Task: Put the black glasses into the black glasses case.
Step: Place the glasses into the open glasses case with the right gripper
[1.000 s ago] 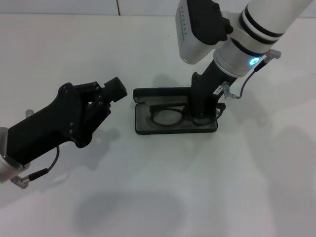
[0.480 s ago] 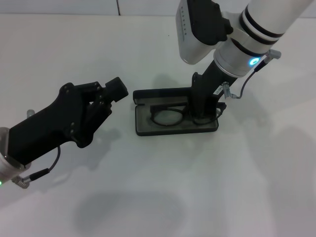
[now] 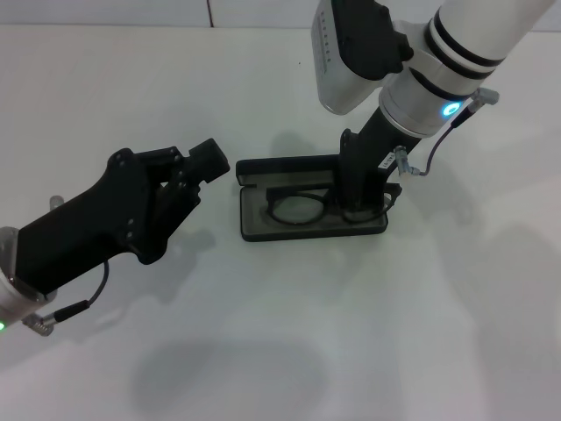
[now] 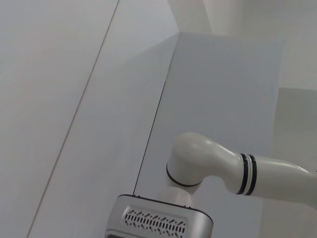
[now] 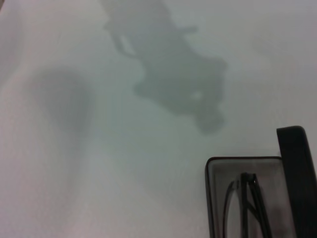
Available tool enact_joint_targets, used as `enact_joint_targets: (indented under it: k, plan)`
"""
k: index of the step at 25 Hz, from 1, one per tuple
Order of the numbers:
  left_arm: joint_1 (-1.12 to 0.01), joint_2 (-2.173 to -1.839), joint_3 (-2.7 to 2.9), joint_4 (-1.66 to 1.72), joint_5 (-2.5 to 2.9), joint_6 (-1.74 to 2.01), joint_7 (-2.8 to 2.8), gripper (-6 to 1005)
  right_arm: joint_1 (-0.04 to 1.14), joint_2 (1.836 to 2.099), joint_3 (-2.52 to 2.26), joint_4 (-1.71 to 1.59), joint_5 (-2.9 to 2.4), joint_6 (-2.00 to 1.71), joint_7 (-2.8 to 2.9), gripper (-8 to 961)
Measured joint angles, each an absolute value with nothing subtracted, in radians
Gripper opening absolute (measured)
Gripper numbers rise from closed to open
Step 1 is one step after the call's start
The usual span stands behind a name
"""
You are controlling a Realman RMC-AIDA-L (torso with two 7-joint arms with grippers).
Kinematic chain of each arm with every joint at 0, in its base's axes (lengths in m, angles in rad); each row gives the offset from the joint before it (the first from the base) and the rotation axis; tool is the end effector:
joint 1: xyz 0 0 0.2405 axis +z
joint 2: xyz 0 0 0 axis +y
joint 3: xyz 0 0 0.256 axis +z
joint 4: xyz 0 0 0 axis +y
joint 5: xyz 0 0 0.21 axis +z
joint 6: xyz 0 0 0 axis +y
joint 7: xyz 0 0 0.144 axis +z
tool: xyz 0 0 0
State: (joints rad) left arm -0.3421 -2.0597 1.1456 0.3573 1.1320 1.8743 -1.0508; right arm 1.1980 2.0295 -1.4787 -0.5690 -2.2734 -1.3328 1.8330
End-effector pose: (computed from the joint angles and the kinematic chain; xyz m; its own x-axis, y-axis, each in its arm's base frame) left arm -0.2447 0.2510 -0.0025 0.3701 0.1421 0.9181 0.3693 -0.9293 -0.0051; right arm 0.0899 0.4079 -0.0762 0.9304 0.0735 0.3592 0.0713 -0.9973 0.0193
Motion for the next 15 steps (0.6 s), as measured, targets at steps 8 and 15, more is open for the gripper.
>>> enact_joint_targets:
  k: [8,15]
  plan:
    - [-0.342,-2.06,1.147,0.357,1.132,1.874,-1.051,42,1.199,2.029,-1.482,-0.569,-2.273,-1.329,1.834,83]
    - [-0.342,-2.06,1.147,0.357,1.132,1.874,-1.051,42,1.199,2.029,-1.482,-0.573,-2.273,-1.327,1.834,87]
